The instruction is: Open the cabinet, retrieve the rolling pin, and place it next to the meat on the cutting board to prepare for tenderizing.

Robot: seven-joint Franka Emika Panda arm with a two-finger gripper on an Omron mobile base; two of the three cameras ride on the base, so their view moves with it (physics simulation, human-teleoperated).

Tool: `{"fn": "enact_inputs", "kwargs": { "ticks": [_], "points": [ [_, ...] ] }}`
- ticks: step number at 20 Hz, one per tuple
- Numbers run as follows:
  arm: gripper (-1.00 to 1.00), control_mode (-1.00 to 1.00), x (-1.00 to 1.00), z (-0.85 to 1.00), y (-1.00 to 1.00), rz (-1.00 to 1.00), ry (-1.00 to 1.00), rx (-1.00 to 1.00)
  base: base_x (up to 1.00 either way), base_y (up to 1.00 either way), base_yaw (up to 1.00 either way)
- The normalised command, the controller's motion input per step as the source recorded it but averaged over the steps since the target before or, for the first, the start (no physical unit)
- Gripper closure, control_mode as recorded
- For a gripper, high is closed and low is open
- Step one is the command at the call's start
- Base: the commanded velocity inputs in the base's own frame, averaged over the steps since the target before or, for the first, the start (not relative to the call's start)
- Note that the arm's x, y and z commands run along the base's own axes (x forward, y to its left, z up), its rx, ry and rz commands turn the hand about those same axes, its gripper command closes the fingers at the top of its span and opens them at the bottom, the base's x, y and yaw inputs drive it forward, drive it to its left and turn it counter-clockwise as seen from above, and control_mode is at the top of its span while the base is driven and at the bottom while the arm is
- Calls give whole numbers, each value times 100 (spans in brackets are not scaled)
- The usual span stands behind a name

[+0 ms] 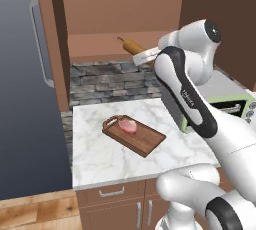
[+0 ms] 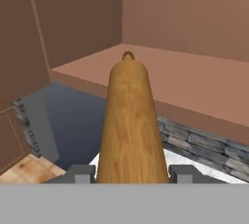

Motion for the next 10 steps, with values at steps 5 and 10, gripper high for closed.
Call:
{"fn": "enact_inputs", "kwargs": {
  "ticks": [5,10],
  "points": [
    [100,-100,-91,-8,-34,0,0,0,0,0,0],
    [100,-100,-69,-12,-18,0,1,-4,0,0,0]
  ]
}}
